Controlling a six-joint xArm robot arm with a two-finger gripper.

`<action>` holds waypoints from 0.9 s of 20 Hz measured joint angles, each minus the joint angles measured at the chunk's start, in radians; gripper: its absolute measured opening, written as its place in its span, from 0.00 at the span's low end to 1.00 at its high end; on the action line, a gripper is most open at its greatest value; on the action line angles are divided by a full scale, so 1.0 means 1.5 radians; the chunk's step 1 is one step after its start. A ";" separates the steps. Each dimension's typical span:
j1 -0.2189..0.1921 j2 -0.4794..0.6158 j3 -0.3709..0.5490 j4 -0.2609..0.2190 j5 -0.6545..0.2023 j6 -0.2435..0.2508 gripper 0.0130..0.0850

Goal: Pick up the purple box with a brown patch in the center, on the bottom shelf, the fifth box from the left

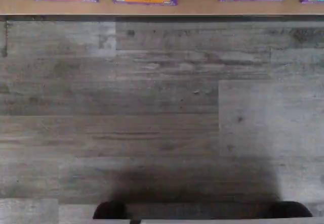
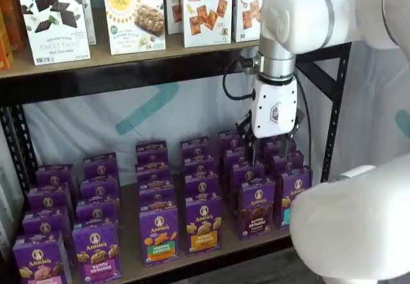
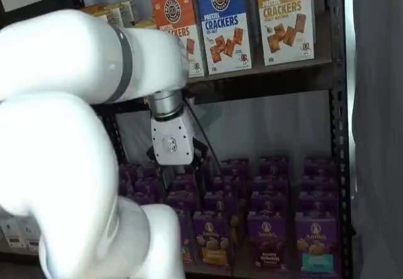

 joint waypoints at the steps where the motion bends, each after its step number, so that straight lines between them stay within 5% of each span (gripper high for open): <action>1: 0.001 0.005 0.003 0.000 -0.008 0.001 1.00; 18: 0.016 0.147 0.030 -0.002 -0.168 0.016 1.00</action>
